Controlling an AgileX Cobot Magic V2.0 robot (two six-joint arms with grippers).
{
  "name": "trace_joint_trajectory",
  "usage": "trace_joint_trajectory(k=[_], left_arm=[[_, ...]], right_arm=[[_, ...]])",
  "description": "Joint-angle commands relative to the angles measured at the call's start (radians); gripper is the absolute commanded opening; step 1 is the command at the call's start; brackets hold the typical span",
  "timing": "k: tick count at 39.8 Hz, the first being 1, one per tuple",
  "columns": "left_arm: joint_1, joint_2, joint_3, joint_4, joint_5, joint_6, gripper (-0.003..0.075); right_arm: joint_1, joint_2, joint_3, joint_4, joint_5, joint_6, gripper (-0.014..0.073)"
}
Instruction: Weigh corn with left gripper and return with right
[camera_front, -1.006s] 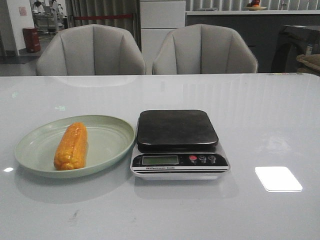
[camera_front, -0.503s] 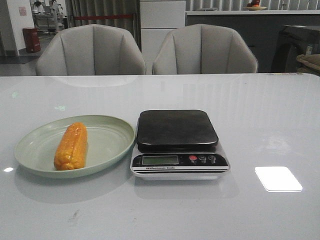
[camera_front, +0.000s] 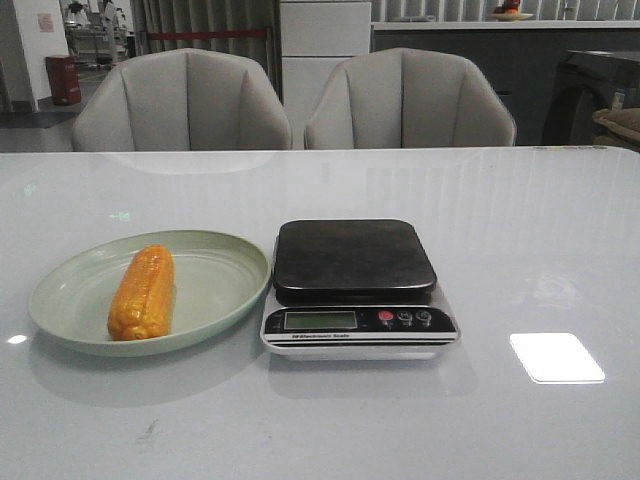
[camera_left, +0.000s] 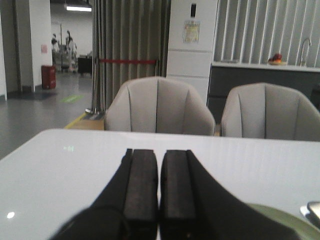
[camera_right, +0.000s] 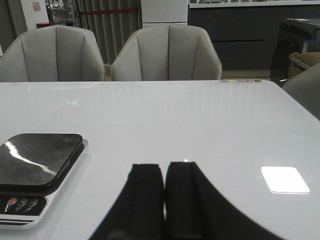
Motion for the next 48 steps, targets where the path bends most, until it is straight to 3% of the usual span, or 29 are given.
trace_joint_trajectory(k=[1,8,18,23,41,44,48], left_arm=[[0.000,-0.019,0.018,-0.008,-0.136,0.000,0.0125],[0.000,0.027,-0.116,-0.006,-0.041,0.000,0.0125],[0.000,0.255,-0.428,0.002,0.299,0.000,0.0125],[0.000,0.340,-0.504,-0.003,0.433,0.000,0.0125],[-0.112,0.398,-0.440,0.018,0.476,0.000,0.0130],[-0.135,0.416,-0.440,0.034,0.464,0.000,0.0176],[-0.164,0.449,-0.442,0.042,0.467,0.000,0.0318]], right_arm=[[-0.002,-0.018,0.011,-0.010,-0.085,-0.007,0.0174],[-0.002,-0.018,0.011,-0.010,-0.085,-0.007,0.0174],[-0.002,-0.018,0.011,-0.010,-0.085,-0.007,0.0174],[-0.002,-0.018,0.011,-0.010,-0.085,-0.007,0.0174],[-0.002,-0.018,0.011,-0.010,-0.085,-0.007,0.0174],[-0.002,-0.018,0.011,-0.010,-0.085,-0.007,0.0174],[-0.002,-0.018,0.011,-0.010,-0.085,-0.007,0.0174]])
